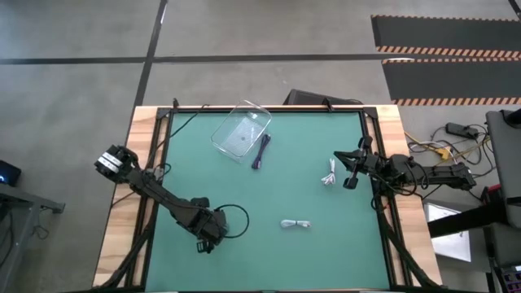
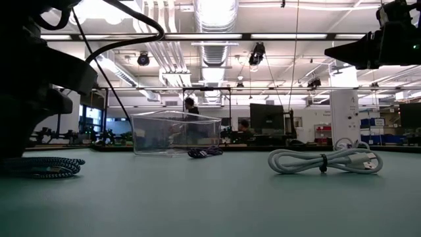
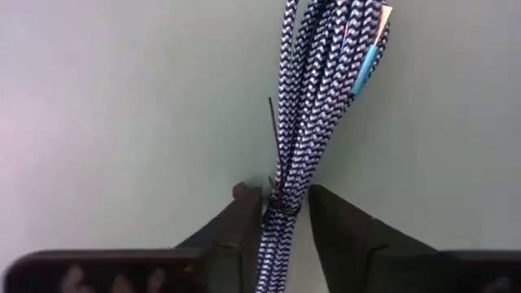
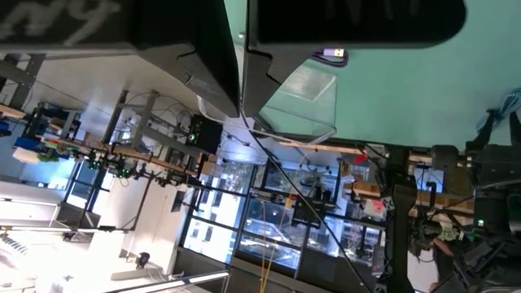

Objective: Pick and place USB-C Cables
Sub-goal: Put the black/blue USB cable into the transparent bin

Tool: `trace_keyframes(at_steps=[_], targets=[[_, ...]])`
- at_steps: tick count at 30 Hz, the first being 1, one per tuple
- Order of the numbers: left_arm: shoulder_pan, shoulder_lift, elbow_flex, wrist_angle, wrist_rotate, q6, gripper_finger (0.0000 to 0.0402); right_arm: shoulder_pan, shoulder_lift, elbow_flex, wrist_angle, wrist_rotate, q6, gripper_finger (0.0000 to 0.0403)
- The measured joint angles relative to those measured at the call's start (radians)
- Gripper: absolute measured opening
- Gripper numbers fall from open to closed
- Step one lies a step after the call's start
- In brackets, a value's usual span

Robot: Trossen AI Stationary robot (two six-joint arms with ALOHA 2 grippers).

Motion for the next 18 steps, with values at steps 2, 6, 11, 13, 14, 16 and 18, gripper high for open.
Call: trace_keyframes(at_steps=[2,6,11,13,14,16,18], targets=[[0.000,0.000,0.000,0.000,0.000,-0.003,0.0059,0.000,0.000,0.000,0.000,0.000,0.000,0.0009],[0.000,0.000,0.000,-0.003,-0.003,-0.040,0.0022,0.000,0.000,0.000,0.000,0.000,0.000,0.0009],[0.000,0.000,0.000,-0.005,-0.005,-0.079,0.0012,0.000,0.000,0.000,0.000,0.000,0.000,0.0009],[0.000,0.000,0.000,-0.005,-0.006,-0.099,0.0012,0.000,0.000,0.000,0.000,0.000,0.000,0.0009],[0.000,0.000,0.000,-0.005,-0.006,-0.104,0.0012,0.000,0.000,0.000,0.000,0.000,0.000,0.0009],[0.000,0.000,0.000,-0.005,-0.006,-0.117,0.0012,0.000,0.000,0.000,0.000,0.000,0.000,0.0009],[0.000,0.000,0.003,-0.007,-0.007,-0.132,0.0012,0.000,0.000,0.000,0.000,0.000,0.000,0.0009]])
